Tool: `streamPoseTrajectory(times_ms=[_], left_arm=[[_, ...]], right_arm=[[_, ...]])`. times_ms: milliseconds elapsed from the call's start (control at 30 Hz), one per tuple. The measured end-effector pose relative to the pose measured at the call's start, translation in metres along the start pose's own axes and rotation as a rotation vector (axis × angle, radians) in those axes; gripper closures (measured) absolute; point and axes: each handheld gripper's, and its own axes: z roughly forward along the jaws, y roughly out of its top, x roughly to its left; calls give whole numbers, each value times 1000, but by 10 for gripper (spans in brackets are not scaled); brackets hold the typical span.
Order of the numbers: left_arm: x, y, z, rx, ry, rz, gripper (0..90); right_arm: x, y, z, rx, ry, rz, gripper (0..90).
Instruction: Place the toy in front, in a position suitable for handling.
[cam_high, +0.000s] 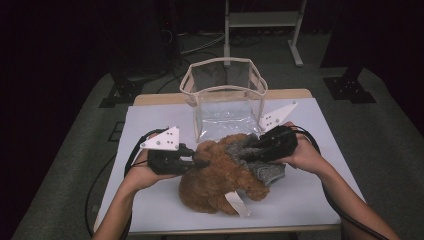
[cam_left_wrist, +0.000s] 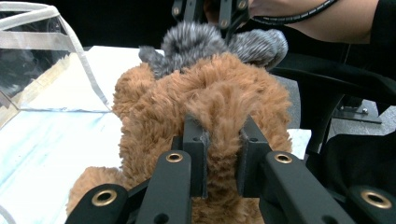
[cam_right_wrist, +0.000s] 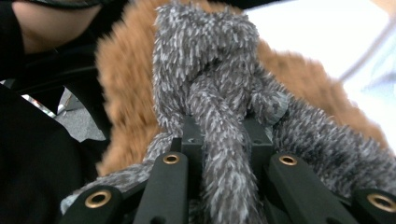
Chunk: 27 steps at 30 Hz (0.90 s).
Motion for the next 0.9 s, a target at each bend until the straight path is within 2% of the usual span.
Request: streamPoseTrajectory(times_ms=[100,167,200,233,300,367,400,433,467,533,567,600,633,700,733,767,800,833,867,900], left_arm=[[0,3,7,5,-9,2,778],[1,7,13,20,-13,14,778],[1,9,16,28,-13,20,778],[2,10,18,35,-15,27,778],[3,13,25,45,-22,28,778],[5,16,37,57,-33,31,767],[5,16,37,57,-33,31,761],[6,17,49,51,-50,31,759],[6,17,49,51,-50,31,759],[8,19,63,53,-76,34,756],[9,23,80,69,-93,34,745],[10,25,89,78,-101,30,732],[10,25,89,78,-101,30,706],[11,29,104,98,-117,27,680],[11,31,110,107,-122,30,646],[11,32,115,112,-120,34,545],[10,33,118,117,-114,36,545],[10,33,119,119,-121,28,506],[10,33,119,119,-121,28,502],[10,31,117,117,-117,26,492]], right_arm=[[-3,-7,-3,5,-10,17,746],[-1,-4,-6,2,-30,14,745],[0,-1,-8,-7,-37,6,745],[1,4,-11,-42,-21,-1,745],[2,5,-12,-49,-17,-9,745],[0,-2,-11,-27,-27,-2,746],[0,-2,-11,-27,-27,-2,746],[-5,-17,-15,-38,-29,39,746],[-5,-17,-15,-38,-29,39,746],[-9,-35,-21,-49,-26,77,746],[-10,-51,-26,-56,-39,107,745],[-10,-58,-28,-57,-47,118,745],[-10,-58,-28,-57,-47,118,745],[-12,-72,-34,-50,-65,138,745],[-13,-80,-36,-52,-71,156,744],[-17,-97,-41,-60,-80,200,743],[-17,-97,-41,-60,-80,200,743],[-22,-113,-45,-79,-77,245,741],[-22,-113,-45,-79,-77,245,741],[-24,-124,-48,-83,-90,272,737]])
